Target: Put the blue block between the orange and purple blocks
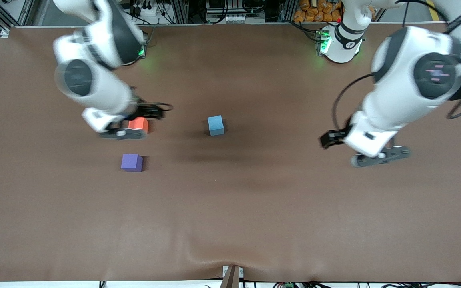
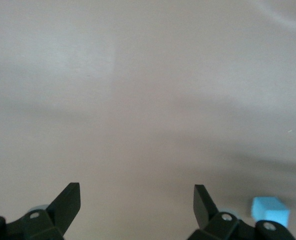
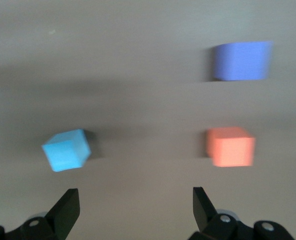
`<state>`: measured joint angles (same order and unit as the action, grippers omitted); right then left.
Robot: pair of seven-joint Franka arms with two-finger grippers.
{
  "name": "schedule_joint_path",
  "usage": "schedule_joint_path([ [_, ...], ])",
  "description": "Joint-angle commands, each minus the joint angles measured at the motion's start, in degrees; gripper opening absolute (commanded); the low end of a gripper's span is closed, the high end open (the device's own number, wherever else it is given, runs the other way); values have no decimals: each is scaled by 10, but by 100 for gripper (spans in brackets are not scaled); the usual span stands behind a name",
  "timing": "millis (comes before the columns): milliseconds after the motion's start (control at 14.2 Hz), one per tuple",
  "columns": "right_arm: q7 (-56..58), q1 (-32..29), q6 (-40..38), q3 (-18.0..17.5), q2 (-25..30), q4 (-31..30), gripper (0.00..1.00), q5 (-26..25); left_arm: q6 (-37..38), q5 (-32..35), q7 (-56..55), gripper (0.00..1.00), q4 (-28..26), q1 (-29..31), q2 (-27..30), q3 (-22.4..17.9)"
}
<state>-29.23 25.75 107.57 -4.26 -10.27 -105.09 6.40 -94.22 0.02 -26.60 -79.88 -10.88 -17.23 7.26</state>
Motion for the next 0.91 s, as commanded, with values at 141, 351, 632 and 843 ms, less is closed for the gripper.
schedule_joint_path([
  [141, -59, 119, 191, 6, -85, -35, 100, 5, -3, 14, 123, 100, -120, 61, 97, 5],
  [351, -47, 153, 278, 7, -141, -32, 100, -6, -2, 23, 243, 100, -185, 63, 155, -44],
  [632, -32, 166, 280, 7, -164, -42, 100, -22, 16, 37, 326, 100, -185, 68, 186, -78],
  [843, -33, 167, 285, 7, -177, -42, 100, -34, 46, 33, 312, 100, -144, 68, 187, -74],
])
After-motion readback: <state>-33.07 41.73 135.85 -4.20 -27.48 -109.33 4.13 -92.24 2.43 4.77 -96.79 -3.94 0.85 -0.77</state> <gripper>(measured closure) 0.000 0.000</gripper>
